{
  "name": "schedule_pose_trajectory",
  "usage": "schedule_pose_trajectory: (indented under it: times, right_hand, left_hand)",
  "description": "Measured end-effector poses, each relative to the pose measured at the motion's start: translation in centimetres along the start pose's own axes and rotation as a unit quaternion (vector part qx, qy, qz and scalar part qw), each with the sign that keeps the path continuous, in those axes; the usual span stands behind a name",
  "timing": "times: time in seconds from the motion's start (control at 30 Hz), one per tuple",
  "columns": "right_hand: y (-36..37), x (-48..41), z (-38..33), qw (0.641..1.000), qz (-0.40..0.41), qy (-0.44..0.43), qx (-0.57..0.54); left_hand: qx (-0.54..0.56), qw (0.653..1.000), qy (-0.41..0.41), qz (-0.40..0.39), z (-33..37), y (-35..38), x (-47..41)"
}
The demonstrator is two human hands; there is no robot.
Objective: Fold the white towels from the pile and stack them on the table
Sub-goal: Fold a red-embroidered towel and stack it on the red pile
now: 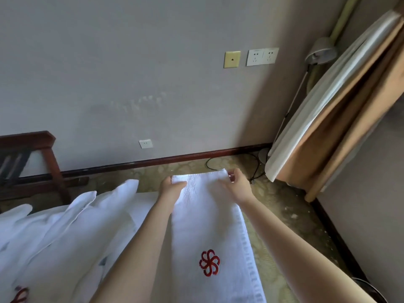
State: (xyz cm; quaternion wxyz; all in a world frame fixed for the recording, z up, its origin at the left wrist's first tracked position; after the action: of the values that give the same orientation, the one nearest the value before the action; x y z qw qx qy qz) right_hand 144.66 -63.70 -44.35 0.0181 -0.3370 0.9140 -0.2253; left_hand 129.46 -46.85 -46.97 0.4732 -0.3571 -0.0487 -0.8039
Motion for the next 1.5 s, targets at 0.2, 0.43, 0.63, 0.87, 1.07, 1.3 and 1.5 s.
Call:
schedule_pose_trajectory:
  times: [0.2,0.43,0.63,0.87,1.07,1.3,1.5]
  right_hand:
    - [0.7,1.3,1.9,0.989,-0.01,-0.016,0.145]
    - [0.1,1.1,2.3,0.978,0.087,-0.069,0.176]
    - [0.2,1.2,3.7,0.985,0.071,-0.024,0.157]
    - [0.0,4.3,3.4,0.99,0.02,-0.009,0.136]
    - [-0.2,10.7,4.7,0.989,0.01,-0.014,0.15]
    - [-0.6,16.4,6.3,0.97,0.002,-0.04,0.241]
    - [-1.7,17.8,6.1,0.975,0.003,-0.007,0.222]
  left_hand:
    - [-0.113,0.983,0.116,0.088,-0.1,0.6,-0.6]
    - [-0.212,0.953,0.166,0.141,0.5,2.0,-0.5]
    - [-0.186,0.961,0.119,0.167,-0.8,1.0,0.3]
    - [-0.158,0.98,0.047,0.114,-5.1,0.1,4.4]
    - [-0.112,0.988,-0.004,0.107,-10.5,-1.0,9.2]
    - [-0.184,0.974,0.039,0.127,-14.3,-0.8,14.5]
    - [-0.2,0.972,0.042,0.113,-14.3,-1.2,15.2]
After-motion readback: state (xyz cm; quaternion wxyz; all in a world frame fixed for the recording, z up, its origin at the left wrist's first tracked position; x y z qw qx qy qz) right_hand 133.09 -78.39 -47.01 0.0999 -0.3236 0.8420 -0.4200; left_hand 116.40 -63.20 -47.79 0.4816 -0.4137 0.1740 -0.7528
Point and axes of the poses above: each hand's wrist, its own x-axis away from the middle knuckle, its own y-axis out of the palm, z = x × y, the point moved 6 cm from there along -x, towards the middle knuckle, and after that the axes turned 12 degrees about -y, right-handed, at the moved point
